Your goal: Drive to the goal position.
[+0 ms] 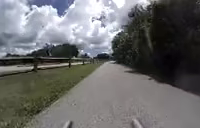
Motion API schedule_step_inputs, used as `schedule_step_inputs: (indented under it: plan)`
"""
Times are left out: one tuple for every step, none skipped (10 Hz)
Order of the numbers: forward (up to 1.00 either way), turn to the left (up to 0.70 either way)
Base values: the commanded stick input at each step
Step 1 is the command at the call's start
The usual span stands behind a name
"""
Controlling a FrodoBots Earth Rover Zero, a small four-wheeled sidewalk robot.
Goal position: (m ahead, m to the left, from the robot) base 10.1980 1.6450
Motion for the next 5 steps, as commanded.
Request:
schedule_step_inputs:
  plan:
    - [0.70,0.01]
    - [0.70,0.01]
    - [0.70,0.01]
    - [0.70,0.01]
    - [0.70,0.01]
